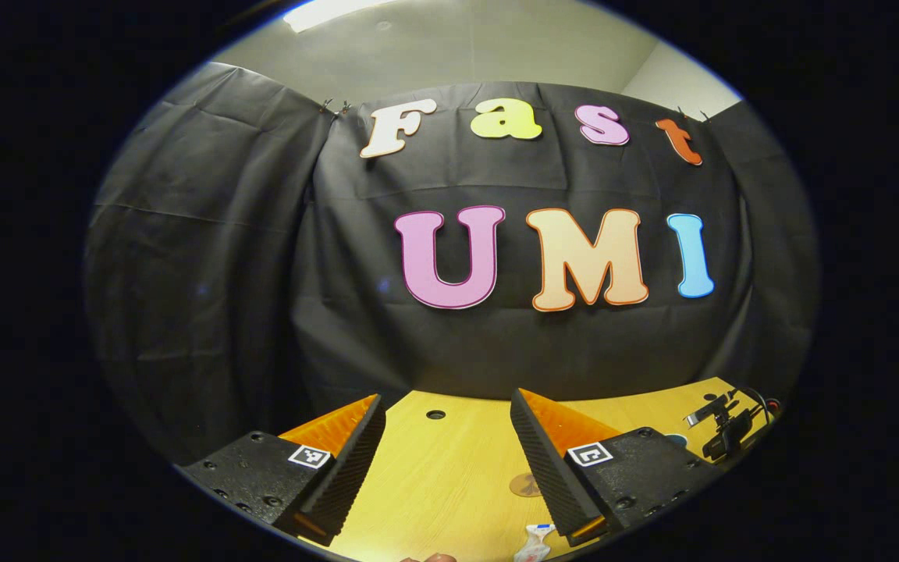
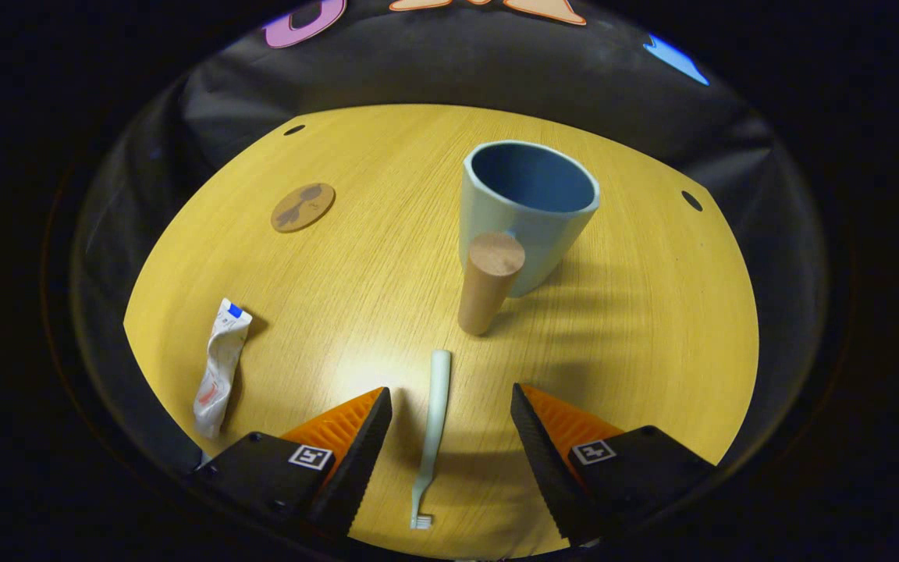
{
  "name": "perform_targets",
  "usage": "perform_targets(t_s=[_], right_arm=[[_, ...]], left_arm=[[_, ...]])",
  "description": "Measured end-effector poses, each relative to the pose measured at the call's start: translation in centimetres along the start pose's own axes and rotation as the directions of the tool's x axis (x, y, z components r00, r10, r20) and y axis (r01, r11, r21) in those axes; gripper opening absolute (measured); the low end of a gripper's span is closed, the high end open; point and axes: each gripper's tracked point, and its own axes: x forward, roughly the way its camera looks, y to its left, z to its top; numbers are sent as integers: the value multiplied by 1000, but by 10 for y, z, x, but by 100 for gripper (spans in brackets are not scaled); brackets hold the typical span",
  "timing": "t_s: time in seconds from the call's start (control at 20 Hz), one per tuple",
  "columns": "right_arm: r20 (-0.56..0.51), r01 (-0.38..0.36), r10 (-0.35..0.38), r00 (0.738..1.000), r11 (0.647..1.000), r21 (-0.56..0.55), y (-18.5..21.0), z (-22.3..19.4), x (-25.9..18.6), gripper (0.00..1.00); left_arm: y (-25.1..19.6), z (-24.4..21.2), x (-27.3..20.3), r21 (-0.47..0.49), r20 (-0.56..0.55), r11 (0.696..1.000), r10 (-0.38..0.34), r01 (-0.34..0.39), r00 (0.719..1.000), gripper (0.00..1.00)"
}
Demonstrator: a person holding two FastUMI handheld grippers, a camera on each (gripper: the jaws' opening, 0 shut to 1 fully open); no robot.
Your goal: Put the toothbrush and toothpaste on the desktop into the cup, then pick up the cup and place it on the coaster on the desktop.
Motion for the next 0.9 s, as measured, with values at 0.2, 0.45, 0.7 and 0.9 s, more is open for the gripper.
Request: perform_targets(t_s=[0.2, 0.45, 0.7, 0.9], right_arm=[[-55, -27, 26, 998, 1000, -11, 6, -10, 4, 86], [-49, -40, 39, 998, 999, -33, 15, -8, 9, 64], [-60, -53, 54, 997, 998, 26, 14, -9, 7, 19], [-71, -83, 89, 993, 993, 87, 11, -10, 7, 4]], left_arm=[[1, -5, 3, -3, -12, 1000, 0, 0, 1000, 94], [-4, -12, 5, -2, -32, 1000, -20, 20, 999, 94], [-27, -17, 11, 12, -38, 997, -74, 75, 997, 94], [-45, -29, 15, 4, -62, 991, -131, 131, 989, 94]])
